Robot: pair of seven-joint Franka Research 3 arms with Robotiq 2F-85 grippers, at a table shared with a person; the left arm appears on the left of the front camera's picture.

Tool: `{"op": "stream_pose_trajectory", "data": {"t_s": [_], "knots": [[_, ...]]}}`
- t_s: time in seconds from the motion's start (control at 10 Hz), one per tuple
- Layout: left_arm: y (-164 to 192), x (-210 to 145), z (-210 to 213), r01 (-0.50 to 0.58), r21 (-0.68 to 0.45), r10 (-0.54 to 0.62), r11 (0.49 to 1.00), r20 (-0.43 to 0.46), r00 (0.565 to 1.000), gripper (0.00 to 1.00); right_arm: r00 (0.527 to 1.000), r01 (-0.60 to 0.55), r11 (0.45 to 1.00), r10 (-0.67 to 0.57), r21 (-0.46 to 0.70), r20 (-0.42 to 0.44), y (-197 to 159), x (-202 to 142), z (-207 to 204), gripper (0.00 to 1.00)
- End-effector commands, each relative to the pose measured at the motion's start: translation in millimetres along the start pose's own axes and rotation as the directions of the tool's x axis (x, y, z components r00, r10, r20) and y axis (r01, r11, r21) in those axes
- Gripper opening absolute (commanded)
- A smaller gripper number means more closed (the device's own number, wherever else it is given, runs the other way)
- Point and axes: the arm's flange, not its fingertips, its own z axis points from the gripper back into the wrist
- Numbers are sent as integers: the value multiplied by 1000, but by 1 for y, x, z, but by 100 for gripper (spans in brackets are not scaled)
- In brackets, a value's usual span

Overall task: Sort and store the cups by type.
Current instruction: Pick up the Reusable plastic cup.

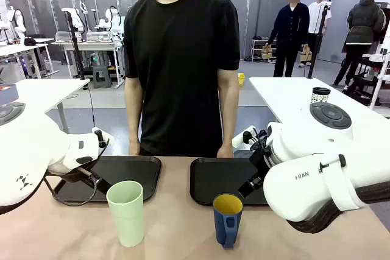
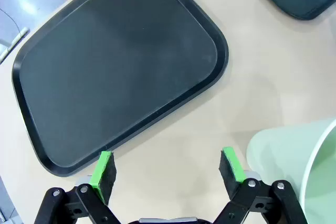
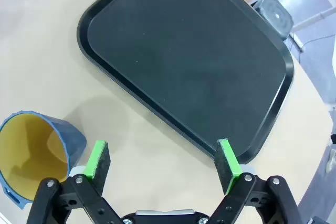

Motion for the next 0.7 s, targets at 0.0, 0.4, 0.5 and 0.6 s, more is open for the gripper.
{"op": "stream_pose_trajectory", "data": {"t_s": [0.0,0.4,0.5,0.6], "knots": [[0,0,0,0,0,0,1000,0,1000,100,1000,0,1000,0,0,0,0,0,0,100],[0,0,0,0,0,0,1000,0,1000,100,1000,0,1000,0,0,0,0,0,0,100],[0,0,0,0,0,0,1000,0,1000,100,1000,0,1000,0,0,0,0,0,0,100],[0,0,0,0,0,0,1000,0,1000,100,1000,0,1000,0,0,0,0,0,0,100]]}}
